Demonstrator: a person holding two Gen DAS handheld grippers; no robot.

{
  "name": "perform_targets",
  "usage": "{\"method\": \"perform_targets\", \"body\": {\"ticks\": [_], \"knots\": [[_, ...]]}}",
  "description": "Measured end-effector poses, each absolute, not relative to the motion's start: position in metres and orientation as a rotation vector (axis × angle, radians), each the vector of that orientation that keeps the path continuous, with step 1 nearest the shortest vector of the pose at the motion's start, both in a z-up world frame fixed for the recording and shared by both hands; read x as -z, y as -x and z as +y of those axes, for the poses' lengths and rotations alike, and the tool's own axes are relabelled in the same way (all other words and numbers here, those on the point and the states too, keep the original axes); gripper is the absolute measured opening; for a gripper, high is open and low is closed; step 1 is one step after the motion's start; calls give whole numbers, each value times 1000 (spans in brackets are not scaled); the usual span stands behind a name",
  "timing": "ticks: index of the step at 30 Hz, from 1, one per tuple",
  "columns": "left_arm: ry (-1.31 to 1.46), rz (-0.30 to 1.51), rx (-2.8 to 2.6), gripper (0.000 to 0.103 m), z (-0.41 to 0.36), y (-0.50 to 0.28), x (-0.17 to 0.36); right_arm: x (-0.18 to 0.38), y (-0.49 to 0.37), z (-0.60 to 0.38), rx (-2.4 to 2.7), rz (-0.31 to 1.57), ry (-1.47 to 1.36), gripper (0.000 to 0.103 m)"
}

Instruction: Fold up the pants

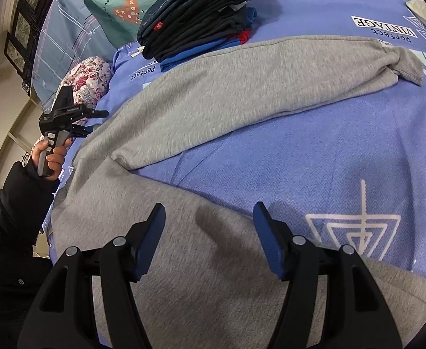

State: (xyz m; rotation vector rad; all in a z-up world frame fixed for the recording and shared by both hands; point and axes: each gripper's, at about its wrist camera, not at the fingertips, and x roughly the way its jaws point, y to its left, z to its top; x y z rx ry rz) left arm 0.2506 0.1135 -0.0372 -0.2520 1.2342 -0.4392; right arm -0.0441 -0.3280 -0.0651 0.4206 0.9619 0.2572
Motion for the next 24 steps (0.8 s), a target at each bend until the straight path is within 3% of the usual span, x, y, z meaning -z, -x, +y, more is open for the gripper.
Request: {"method": "perform_targets", "body": {"ticks": [6,14,17,19,24], "knots": [[344,1066,578,7,127,-205,-21,58,46,-330,-237,951,-421,63],[294,901,885,6,112,-75,-87,22,34,-325,-283,936,-447,63],[267,912,948,6,110,-35,-81,10,19,-317,-354,928,-509,78],[286,956,966,6,111,-20,-66,6,2,-308,-432,924,-588,97],[327,1042,930,6,121,-7,-31,34,-48,-263,-577,1098,-768,102]]}}
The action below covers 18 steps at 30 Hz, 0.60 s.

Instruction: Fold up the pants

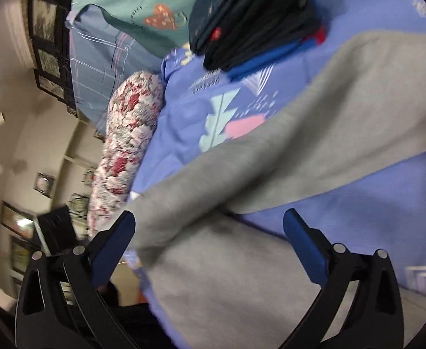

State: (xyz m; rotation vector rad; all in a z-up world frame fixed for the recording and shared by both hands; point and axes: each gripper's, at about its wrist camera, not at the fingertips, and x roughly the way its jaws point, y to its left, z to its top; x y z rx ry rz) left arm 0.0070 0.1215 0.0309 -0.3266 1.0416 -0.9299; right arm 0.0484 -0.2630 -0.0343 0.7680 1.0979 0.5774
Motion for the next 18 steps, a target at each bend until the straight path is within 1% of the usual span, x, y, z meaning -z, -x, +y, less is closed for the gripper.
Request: {"method": "perform_targets", "body": {"ticks": [2,3,4,5,6,7,8,10,11,12,13,15,16,18], "knots": [[336,1064,922,6,126,-1,-24,60,-59,-222,-645,1270,-762,101],[331,1075,913,6,128,3,-22,68,-59,-200,-674,1324,-728,95],[322,1087,900,7,130,6,-20,69,-57,-182,-704,1320,-702,77],[320,1100,889,9,131,8,-17,67,-55,-171,-748,1307,-707,69],[327,1121,881,16,133,9,-12,64,-54,-161,-798,1293,-729,59],[342,1146,867,26,136,9,-7,58,-53,-149,-847,1270,-740,52],[357,1167,851,32,139,9,-3,51,-52,-138,-873,1250,-720,51],[383,1189,837,59,146,13,1,39,-52,-121,-886,1217,-671,32],[405,1195,832,66,151,17,2,35,-52,-114,-894,1199,-669,28],[430,1187,833,77,155,21,2,31,-54,-109,-900,1182,-674,22],[460,1167,832,79,159,25,0,28,-56,-108,-904,1167,-681,21],[556,1119,806,80,168,27,0,19,-61,-99,-933,1140,-695,20],[614,1096,796,83,172,26,0,16,-62,-94,-945,1132,-692,20],[724,1052,753,84,177,21,3,13,-62,-86,-954,1124,-665,19]]}}
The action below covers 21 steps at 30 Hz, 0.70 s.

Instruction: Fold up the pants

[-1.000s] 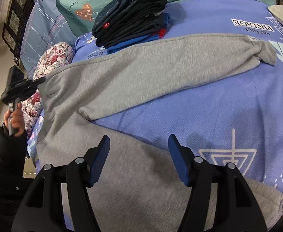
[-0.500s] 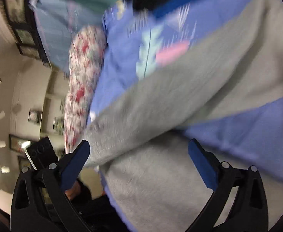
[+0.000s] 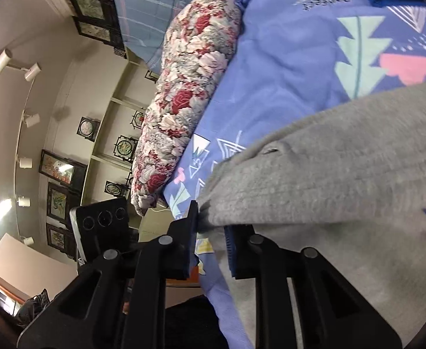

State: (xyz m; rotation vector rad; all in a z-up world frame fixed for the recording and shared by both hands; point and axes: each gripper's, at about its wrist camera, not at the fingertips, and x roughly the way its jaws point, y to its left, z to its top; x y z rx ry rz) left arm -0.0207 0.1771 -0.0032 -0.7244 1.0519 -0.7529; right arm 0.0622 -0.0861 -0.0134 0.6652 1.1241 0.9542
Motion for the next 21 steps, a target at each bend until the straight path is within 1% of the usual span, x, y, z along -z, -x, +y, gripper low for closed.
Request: {"method": "perform_targets", "body": {"ticks": [3,4,6,8,10,12,15,19,20,21], "knots": [[825,1017,703,89,175,11,8,15,-53,-78,-952,1118,-635,18],[852,1019,681,90,173,6,13,17,-49,-79,-944,1116,-628,17],[905,1034,666,90,170,-5,20,23,-41,-83,-926,1116,-621,17],[966,1071,655,95,164,-14,33,33,-32,-88,-914,1125,-623,17],[1015,1137,682,95,150,-19,43,40,-28,-90,-908,1122,-638,15],[989,1163,679,95,140,-18,43,38,-28,-95,-907,1090,-669,11],[982,1114,662,95,142,-17,32,26,-33,-104,-922,1029,-708,11],[1035,1074,575,95,150,-27,41,32,-28,-94,-952,1068,-678,11],[1044,1070,547,94,150,-32,46,35,-26,-92,-953,1078,-669,11],[1034,1065,518,90,150,-36,48,37,-24,-91,-958,1086,-663,11]]}}
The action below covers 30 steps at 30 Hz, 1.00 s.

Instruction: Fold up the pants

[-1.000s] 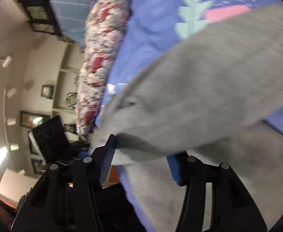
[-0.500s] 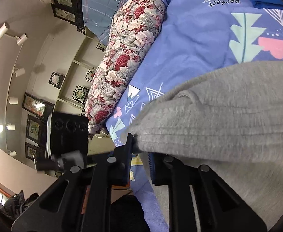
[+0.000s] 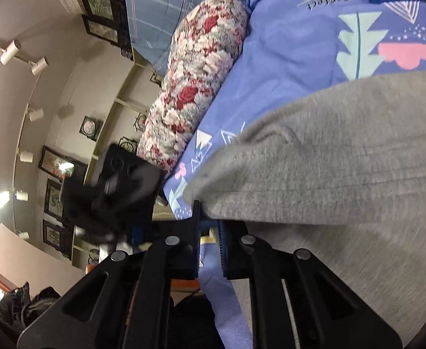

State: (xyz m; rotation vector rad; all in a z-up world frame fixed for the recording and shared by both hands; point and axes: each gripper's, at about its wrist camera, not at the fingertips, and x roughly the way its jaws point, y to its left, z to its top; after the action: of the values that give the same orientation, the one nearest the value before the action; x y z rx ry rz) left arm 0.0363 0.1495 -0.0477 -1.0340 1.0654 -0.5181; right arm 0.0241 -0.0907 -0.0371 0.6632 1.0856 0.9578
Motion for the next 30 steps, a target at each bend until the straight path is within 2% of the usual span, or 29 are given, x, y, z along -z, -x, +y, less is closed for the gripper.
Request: {"method": "perform_targets", "body": {"ticks": [1,2,3,4,6,8,9,10,11,13,16,17,18,19,20,21,22,25,27,30], "knots": [[1019,1061,481,77,149,-40,50,39,-22,-89,-968,1092,-659,9],[1002,1061,466,68,148,-45,49,40,-19,-87,-969,1097,-638,9],[984,1064,464,45,146,-50,51,40,-16,-85,-963,1102,-607,9],[973,1075,476,32,144,-54,53,39,-13,-85,-948,1104,-569,9],[968,1087,474,31,145,-58,56,40,-8,-97,-910,1109,-562,12],[953,1084,482,31,145,-59,56,39,-5,-130,-816,1074,-615,40],[946,1084,487,31,145,-58,57,38,-3,-149,-744,1042,-637,68],[939,1085,495,31,143,-58,56,37,-1,-178,-645,1002,-669,85],[932,1088,502,32,142,-58,56,38,-1,-199,-587,983,-704,87],[921,1094,502,52,138,-58,56,47,-5,-245,-440,985,-766,87],[939,1112,496,57,132,-61,62,63,-15,-286,-259,1008,-810,87],[949,1116,505,55,132,-63,65,68,-20,-293,-209,1022,-805,86],[943,1112,504,40,132,-64,64,71,-24,-295,-189,1034,-795,85],[936,1103,515,26,132,-65,62,74,-32,-295,-182,1048,-779,75],[937,1099,523,25,133,-65,61,75,-38,-294,-191,1057,-772,67],[937,1088,524,22,135,-64,59,76,-45,-292,-201,1069,-768,50],[931,1081,527,19,136,-64,56,79,-52,-291,-203,1087,-770,39],[935,1081,533,18,140,-63,53,88,-61,-296,-194,1106,-803,16],[938,1071,535,18,145,-62,50,83,-58,-299,-205,1065,-833,9],[961,1048,551,18,159,-65,40,49,-36,-287,-248,947,-748,8]]}}
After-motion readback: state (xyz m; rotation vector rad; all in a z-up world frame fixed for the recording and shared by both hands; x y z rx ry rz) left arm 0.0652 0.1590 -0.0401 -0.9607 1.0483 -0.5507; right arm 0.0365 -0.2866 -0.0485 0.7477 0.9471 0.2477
